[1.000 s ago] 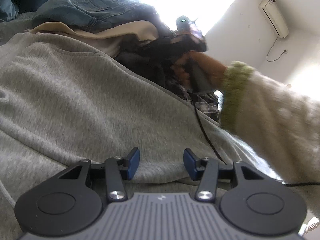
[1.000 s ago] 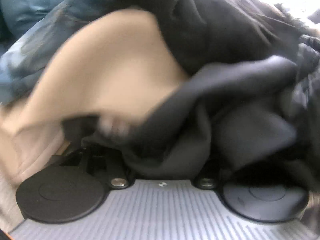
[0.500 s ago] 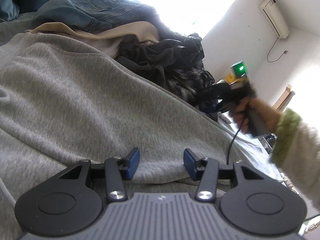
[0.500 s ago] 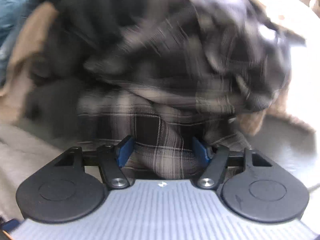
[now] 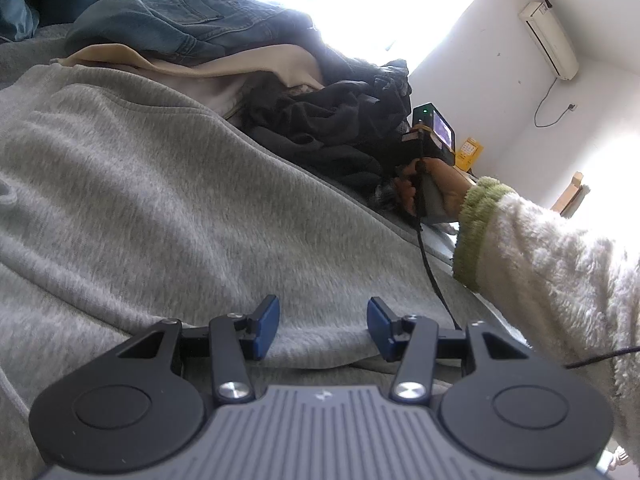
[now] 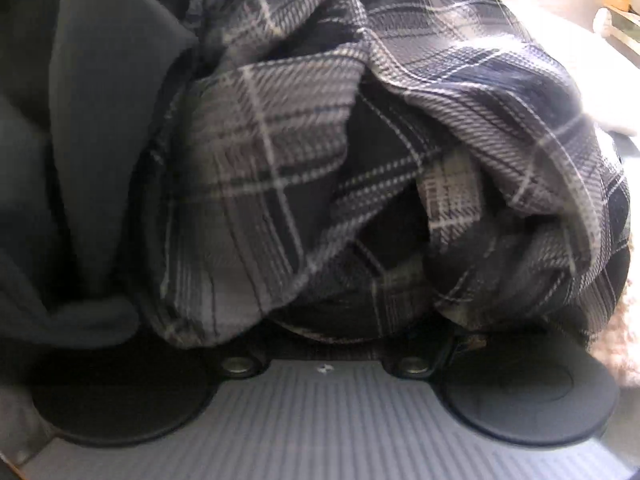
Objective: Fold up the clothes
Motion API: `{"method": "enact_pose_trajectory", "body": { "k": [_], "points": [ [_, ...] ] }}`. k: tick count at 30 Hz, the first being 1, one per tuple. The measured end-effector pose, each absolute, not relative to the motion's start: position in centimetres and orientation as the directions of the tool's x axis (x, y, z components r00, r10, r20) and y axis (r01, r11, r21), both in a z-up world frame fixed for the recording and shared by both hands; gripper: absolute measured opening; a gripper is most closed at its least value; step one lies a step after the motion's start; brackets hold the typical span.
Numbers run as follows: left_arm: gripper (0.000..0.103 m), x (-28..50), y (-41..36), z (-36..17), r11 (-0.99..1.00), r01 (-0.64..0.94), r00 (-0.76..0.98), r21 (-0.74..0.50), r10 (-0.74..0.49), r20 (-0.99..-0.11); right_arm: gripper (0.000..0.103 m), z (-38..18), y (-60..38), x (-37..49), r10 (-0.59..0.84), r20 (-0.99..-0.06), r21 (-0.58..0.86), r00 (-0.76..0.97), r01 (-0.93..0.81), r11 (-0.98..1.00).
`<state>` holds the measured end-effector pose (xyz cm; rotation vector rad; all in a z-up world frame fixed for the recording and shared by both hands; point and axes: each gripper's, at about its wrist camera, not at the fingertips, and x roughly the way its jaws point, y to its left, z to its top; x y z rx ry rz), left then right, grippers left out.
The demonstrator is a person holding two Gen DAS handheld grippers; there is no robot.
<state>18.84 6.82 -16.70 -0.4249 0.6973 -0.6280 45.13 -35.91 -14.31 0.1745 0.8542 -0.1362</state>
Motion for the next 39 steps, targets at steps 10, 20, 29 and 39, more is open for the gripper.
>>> {"method": "enact_pose_trajectory", "body": {
  "k": [10,20,29,39],
  "points": [
    [0.05,18.7,6.8,-16.7,0.737,0.379,0.597,-0.56,-0.657,-0.46,0.07,-7.6,-33.2,33.1,-0.1,-0.791,-0.045,0.603,0.106,0.993],
    [0.05,18.6,7.1,-16.5,0.734,0.376,0.585,-0.566,-0.661,-0.47,0.071,-8.4,-16.0,32.9,0.407,-0.79,0.118,0.459,-0.537,0.835],
    [0.05,18.8,7.2,-16.5,0.727,0.381,0.575,-0.571,-0.671,-0.469,0.068,-13.2,-15.6,36.5,0.381,-0.879,0.148,0.286,-0.595,0.79],
    [0.05,18.7,7.0,-16.5,0.743,0.386,0.582,-0.547,-0.656,-0.48,0.005,-10.8,-14.3,33.0,0.318,-0.778,-0.128,0.541,-0.633,0.764]
  ]
}}
